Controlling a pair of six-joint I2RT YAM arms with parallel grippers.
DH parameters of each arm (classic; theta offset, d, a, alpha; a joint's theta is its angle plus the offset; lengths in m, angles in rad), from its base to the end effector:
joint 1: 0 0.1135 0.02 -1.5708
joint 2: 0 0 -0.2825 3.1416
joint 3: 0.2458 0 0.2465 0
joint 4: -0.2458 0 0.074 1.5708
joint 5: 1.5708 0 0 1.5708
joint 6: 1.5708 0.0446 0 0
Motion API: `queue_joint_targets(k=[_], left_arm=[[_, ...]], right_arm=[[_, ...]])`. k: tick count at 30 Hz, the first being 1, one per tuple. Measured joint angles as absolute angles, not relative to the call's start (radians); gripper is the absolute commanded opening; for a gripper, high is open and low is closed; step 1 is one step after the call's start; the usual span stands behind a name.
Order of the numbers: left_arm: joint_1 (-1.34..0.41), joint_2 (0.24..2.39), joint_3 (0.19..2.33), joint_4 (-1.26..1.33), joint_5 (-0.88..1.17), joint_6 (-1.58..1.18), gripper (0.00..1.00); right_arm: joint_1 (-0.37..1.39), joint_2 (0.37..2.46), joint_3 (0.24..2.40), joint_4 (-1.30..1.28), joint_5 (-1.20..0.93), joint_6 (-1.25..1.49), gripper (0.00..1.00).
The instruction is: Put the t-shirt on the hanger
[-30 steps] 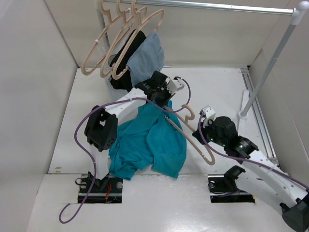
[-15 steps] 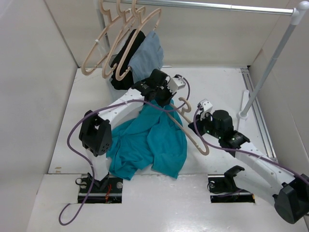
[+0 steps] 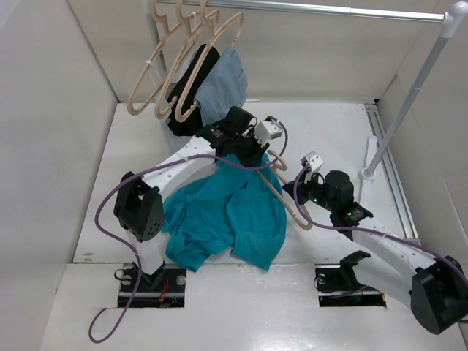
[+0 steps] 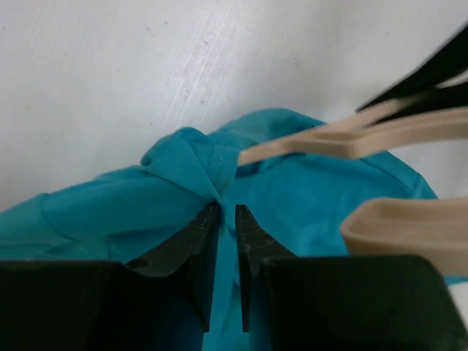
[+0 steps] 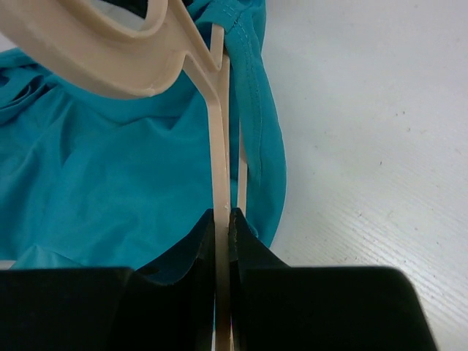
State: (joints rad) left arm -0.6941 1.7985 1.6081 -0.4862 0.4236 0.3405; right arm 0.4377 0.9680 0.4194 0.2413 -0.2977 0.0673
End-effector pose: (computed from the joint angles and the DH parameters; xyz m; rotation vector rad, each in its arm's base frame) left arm 0.3106 -0.2823 0.3306 1.3133 1.8394 -0.6655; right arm 0.1813 0.0993 0.2374 -0.5550 1.8297 0.6235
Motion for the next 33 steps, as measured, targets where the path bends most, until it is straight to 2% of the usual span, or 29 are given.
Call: queue_joint_targets(k=[3, 9, 12, 15, 18, 21, 28, 31, 33], left_arm=[[-0.694, 1.730, 1.559, -0.515, 0.449, 0.407, 0.29], [-0.695, 1.522, 1.411, -0.524, 0.438, 0.617, 0.39], [-0.696, 1.438, 1.332, -0.466, 0.395, 0.701, 0.52], [-0.699, 1.397, 1.288, -0.395, 0.359, 0.771, 0.61], [-0.699, 1.392, 1.283, -0.342, 0.365, 0.851, 0.74], [-0.699, 1.384, 1.278, -0.315, 0.404, 0.954, 0.81], [-0.736, 1.353, 1.252, -0.303, 0.445, 1.147, 0.81], [-0.745, 1.393, 1.265, -0.302, 0.448, 1.182, 0.74], [-0.744, 1.436, 1.281, -0.300, 0.446, 1.196, 0.60]], right_arm=[[0.438, 0.945, 0.402, 0.273, -0.310, 0.051, 0.00], [0.440, 0.892, 0.360, 0.400, -0.344, -0.036, 0.00], [0.440, 0.891, 0.345, 0.459, -0.384, -0.073, 0.00], [0.440, 0.886, 0.325, 0.500, -0.423, -0.098, 0.00], [0.440, 0.854, 0.299, 0.511, -0.447, -0.112, 0.00], [0.440, 0.801, 0.278, 0.503, -0.460, -0.125, 0.00], [0.440, 0.744, 0.277, 0.455, -0.502, -0.158, 0.00], [0.439, 0.745, 0.277, 0.416, -0.514, -0.170, 0.00], [0.437, 0.748, 0.277, 0.385, -0.517, -0.181, 0.00]])
